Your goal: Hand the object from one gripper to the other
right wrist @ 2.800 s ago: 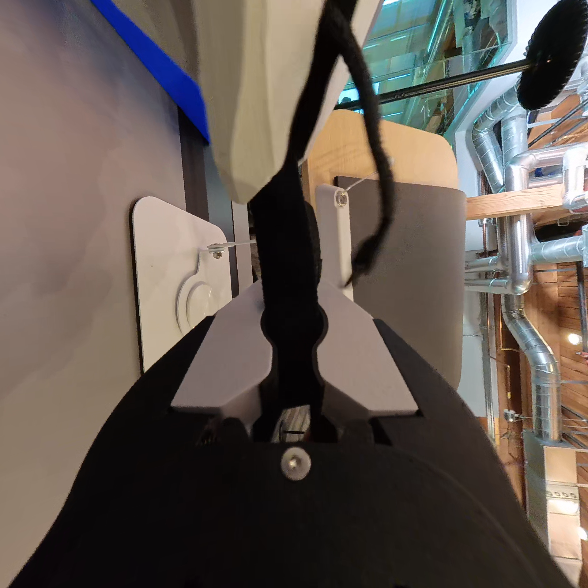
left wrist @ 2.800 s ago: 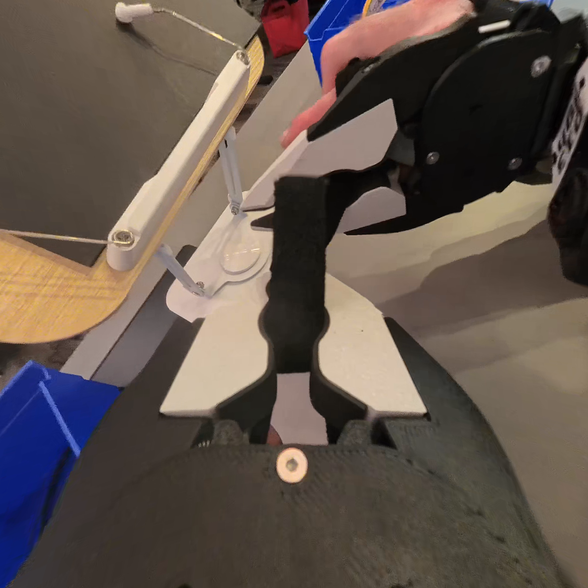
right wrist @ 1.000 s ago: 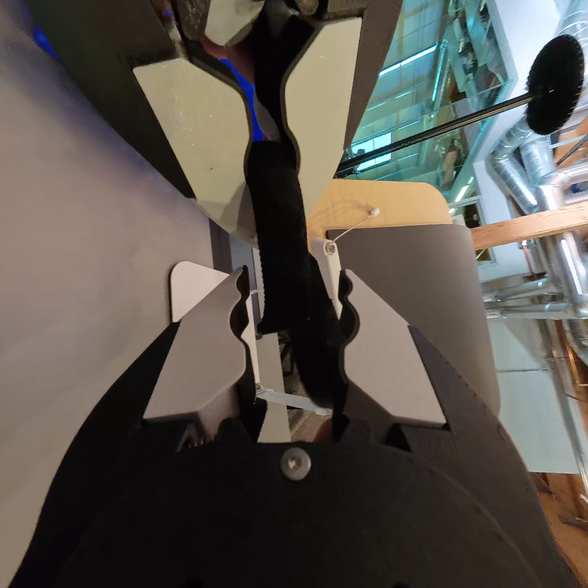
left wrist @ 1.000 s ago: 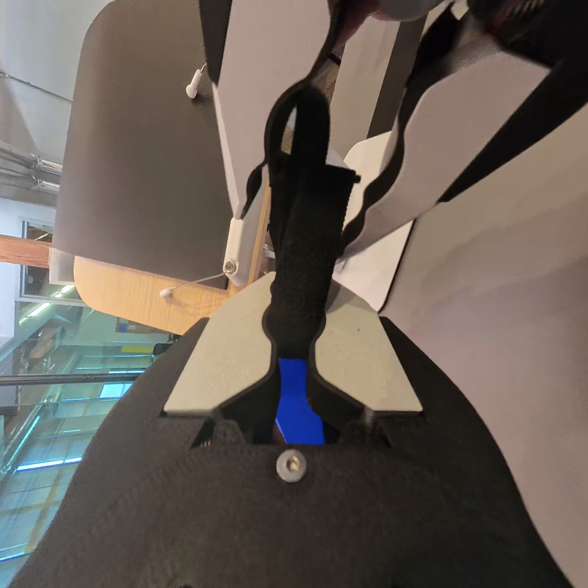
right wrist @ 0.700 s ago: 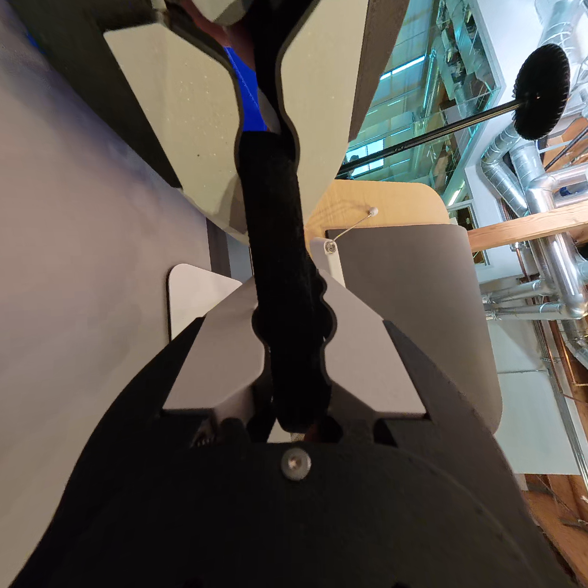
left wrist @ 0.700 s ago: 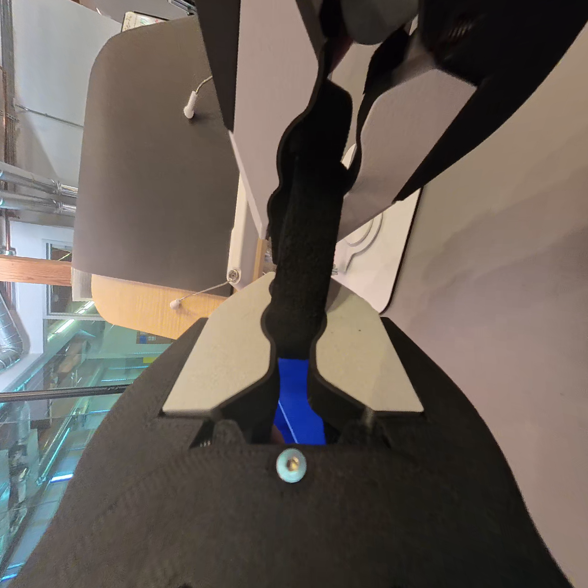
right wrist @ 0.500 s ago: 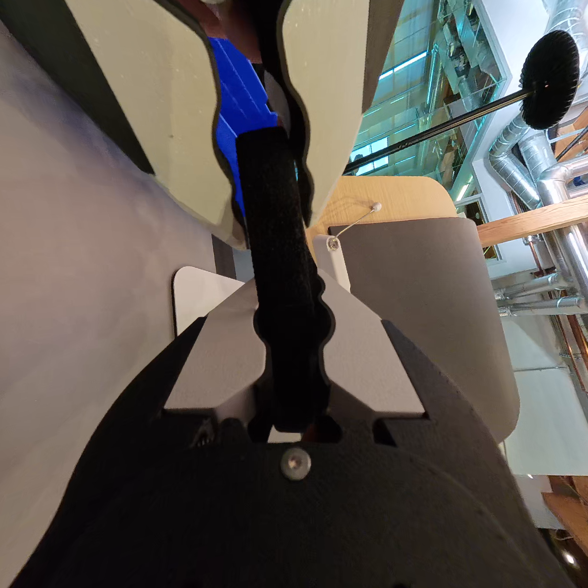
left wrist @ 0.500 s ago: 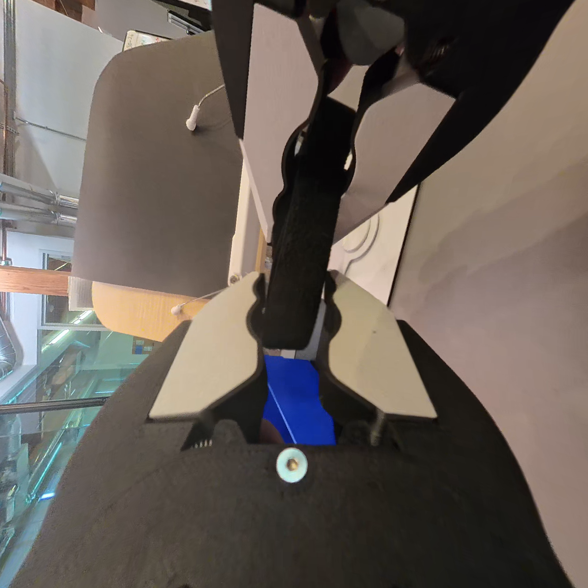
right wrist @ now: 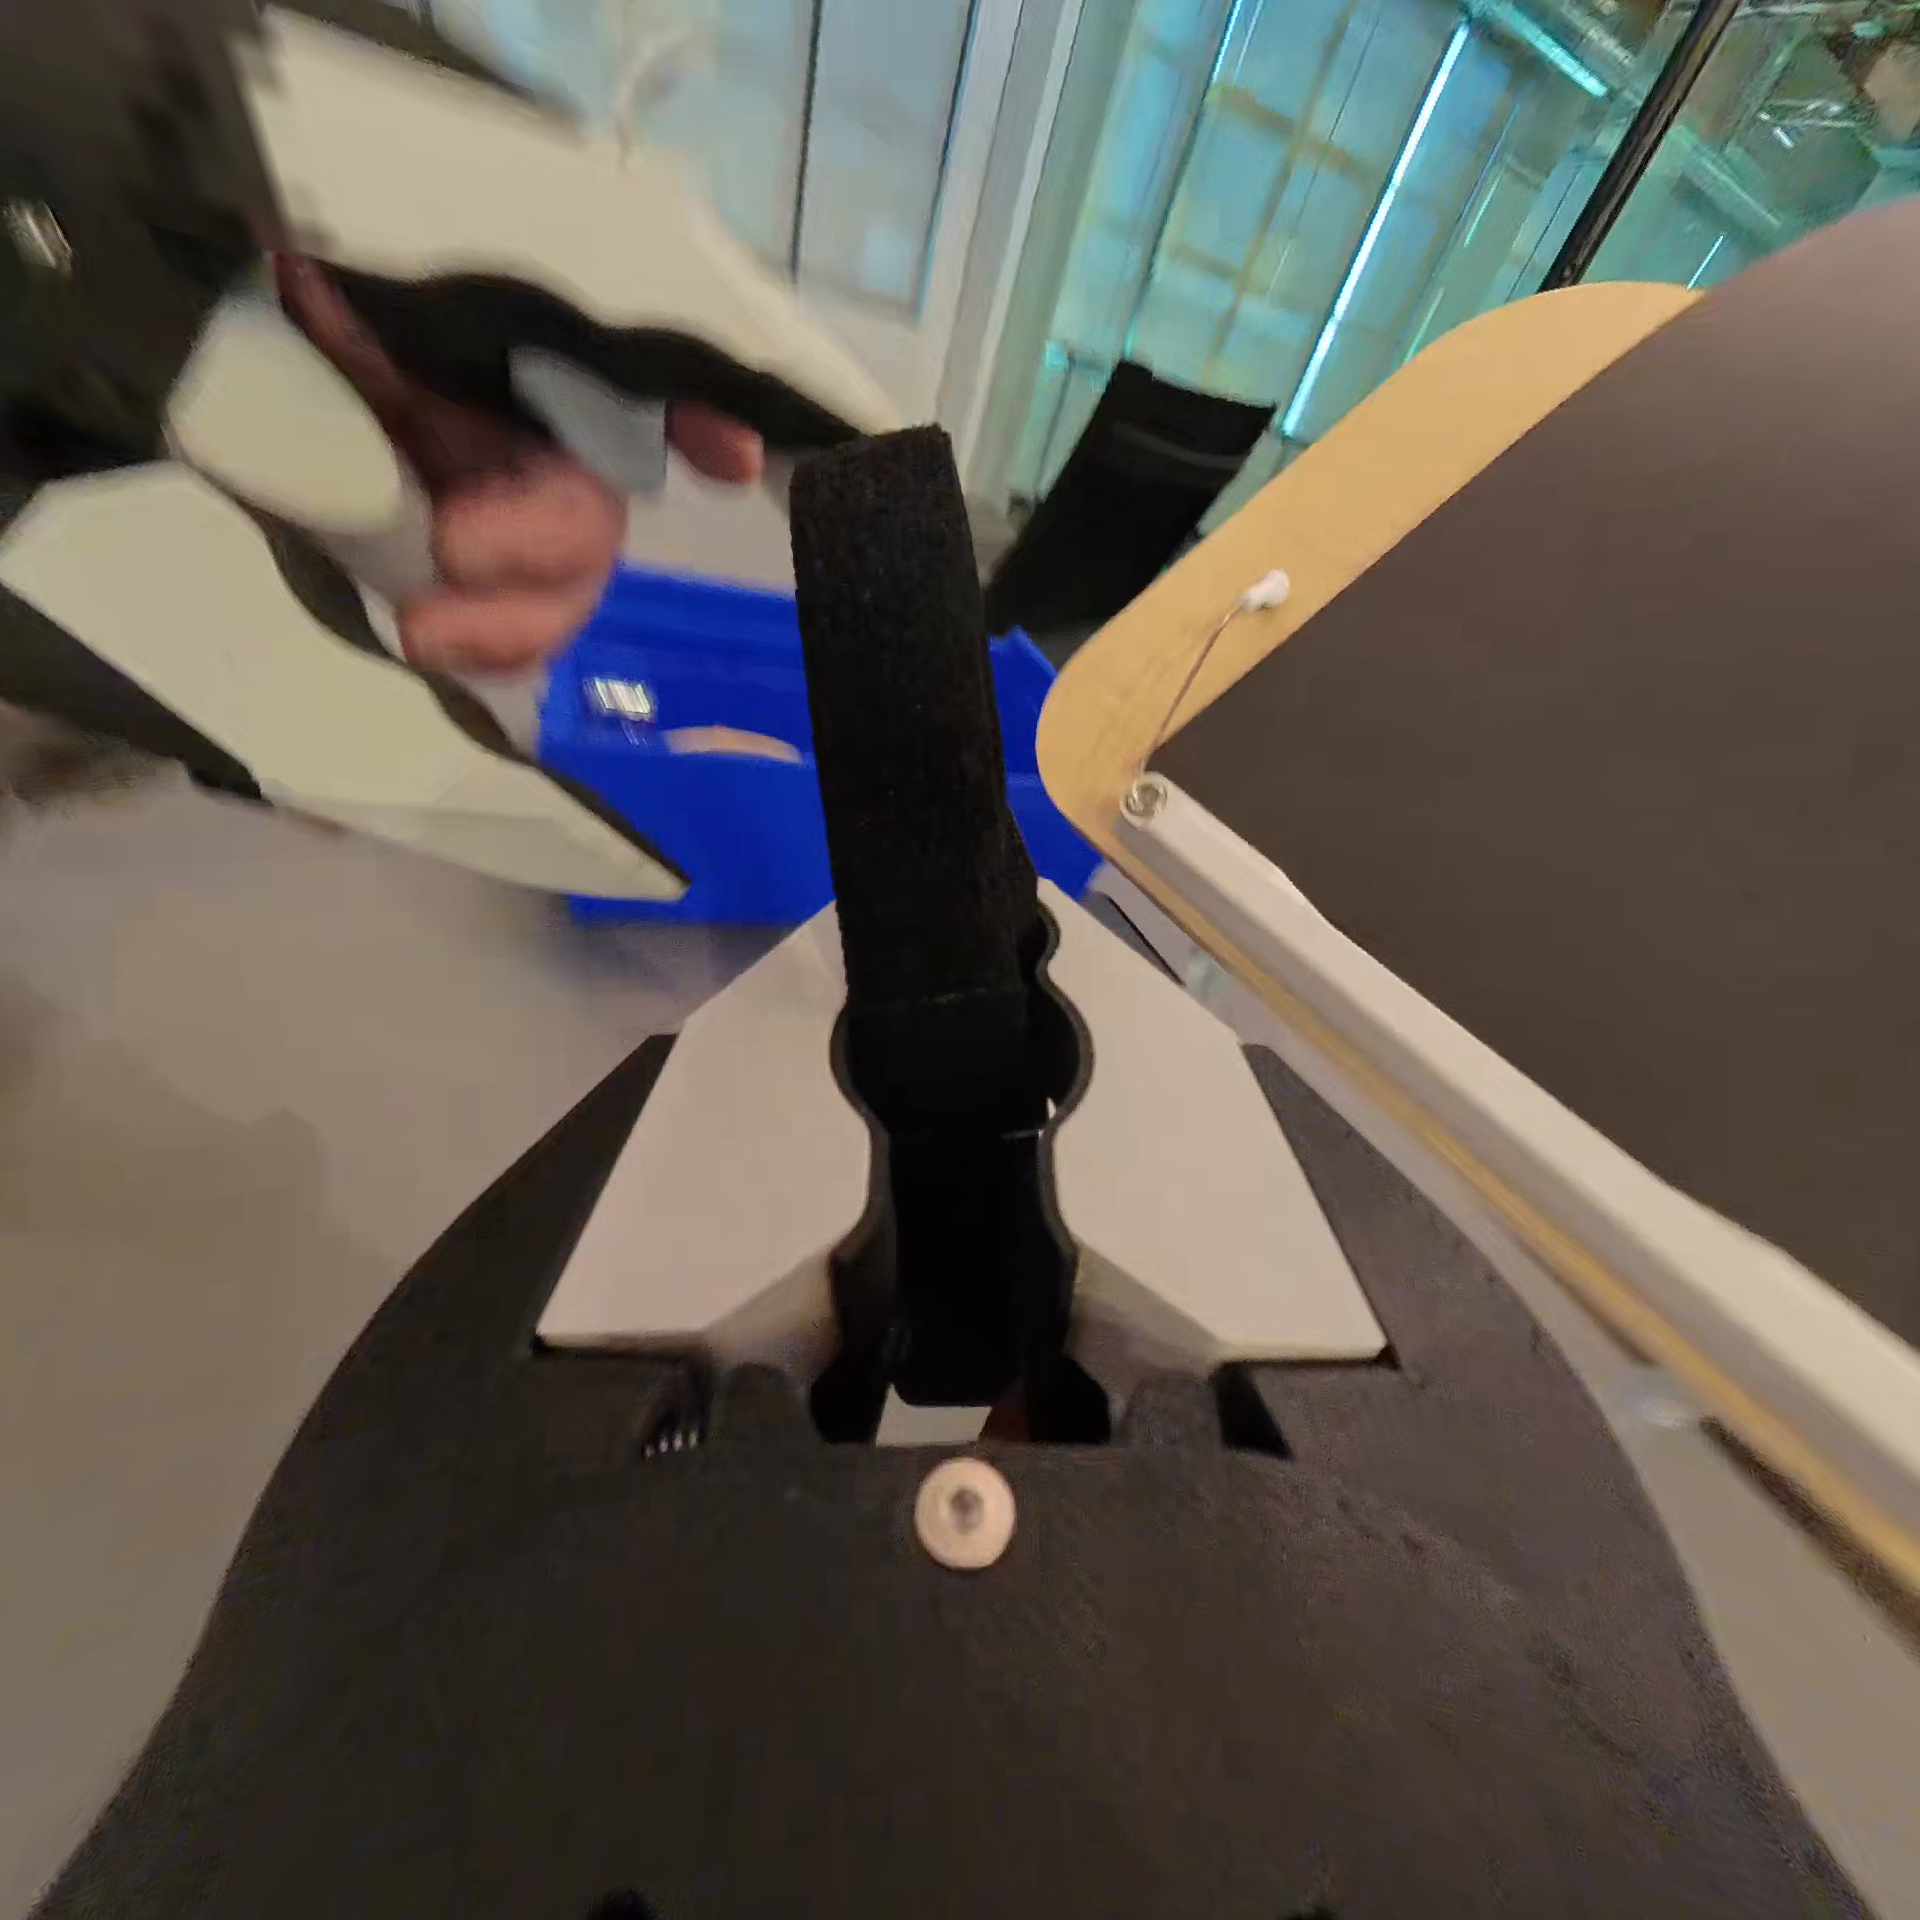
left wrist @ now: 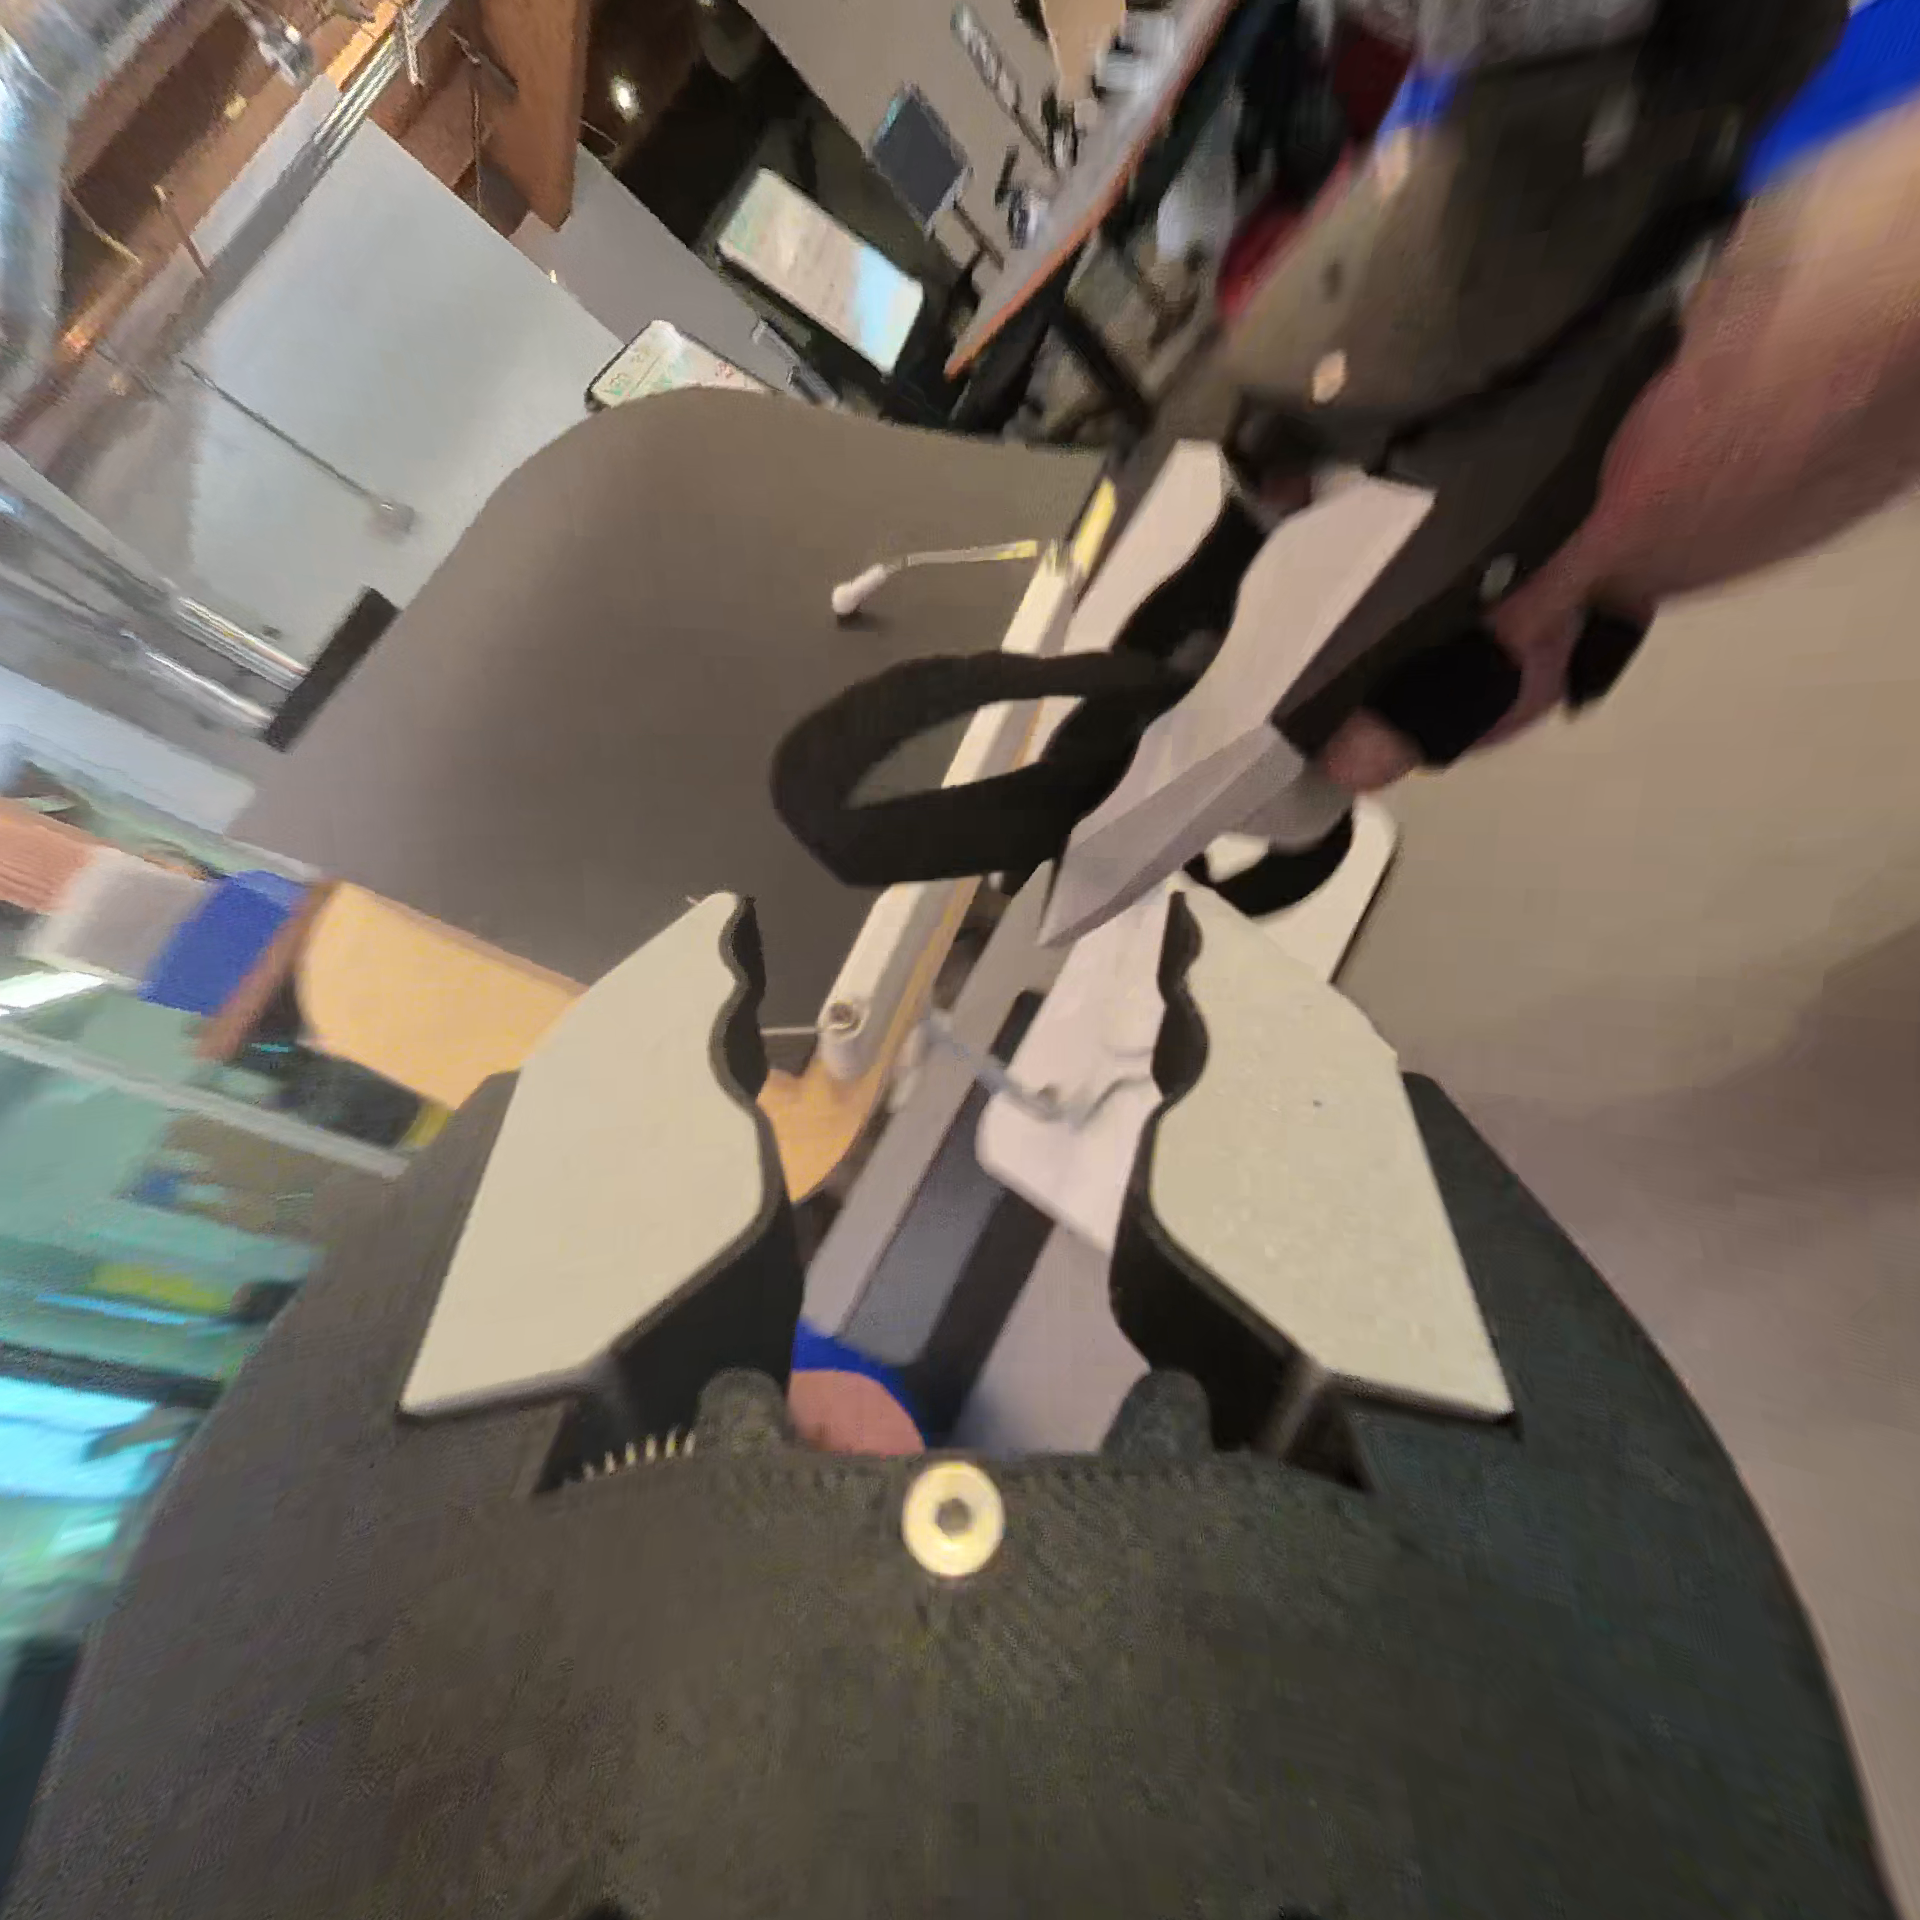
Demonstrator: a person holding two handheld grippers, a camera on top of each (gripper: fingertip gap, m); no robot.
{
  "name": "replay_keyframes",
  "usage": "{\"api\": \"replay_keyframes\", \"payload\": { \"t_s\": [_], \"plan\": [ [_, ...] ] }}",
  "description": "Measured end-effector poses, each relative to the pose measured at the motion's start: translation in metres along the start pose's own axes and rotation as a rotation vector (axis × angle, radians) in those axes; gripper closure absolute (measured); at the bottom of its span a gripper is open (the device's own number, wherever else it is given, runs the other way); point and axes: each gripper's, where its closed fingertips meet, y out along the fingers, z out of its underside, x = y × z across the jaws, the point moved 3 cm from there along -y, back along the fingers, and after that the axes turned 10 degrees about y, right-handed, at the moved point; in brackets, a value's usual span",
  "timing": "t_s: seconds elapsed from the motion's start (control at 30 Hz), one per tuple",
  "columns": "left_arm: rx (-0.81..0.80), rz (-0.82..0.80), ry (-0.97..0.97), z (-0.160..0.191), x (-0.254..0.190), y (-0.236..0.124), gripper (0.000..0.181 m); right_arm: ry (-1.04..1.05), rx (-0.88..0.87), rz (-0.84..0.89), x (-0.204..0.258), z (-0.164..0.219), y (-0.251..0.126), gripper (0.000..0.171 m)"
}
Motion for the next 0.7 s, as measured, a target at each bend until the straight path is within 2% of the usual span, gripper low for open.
{"api": "replay_keyframes", "payload": {
  "t_s": [0.13, 0.27, 0.4, 0.53, 0.7],
  "plan": [
    [-0.218, 0.056, -0.39, -0.019, 0.009, -0.005, 0.103, 0.19, -0.22, -0.031, 0.0, -0.018, -0.003, 0.154],
    [-0.317, 0.098, -0.614, -0.028, 0.01, -0.004, 0.094, 0.125, -0.323, 0.028, 0.006, -0.022, -0.001, 0.154],
    [-0.338, 0.115, -0.597, -0.031, 0.005, -0.004, 0.105, 0.083, -0.329, -0.108, 0.036, -0.021, 0.005, 0.154],
    [-0.414, 0.176, -0.583, -0.039, 0.004, -0.012, 0.122, 0.193, -0.301, -0.342, 0.058, -0.018, 0.004, 0.154],
    [-0.448, 0.205, -0.578, -0.041, 0.0, -0.014, 0.141, 0.244, -0.318, -0.429, 0.065, -0.016, 0.003, 0.154]
  ]
}}
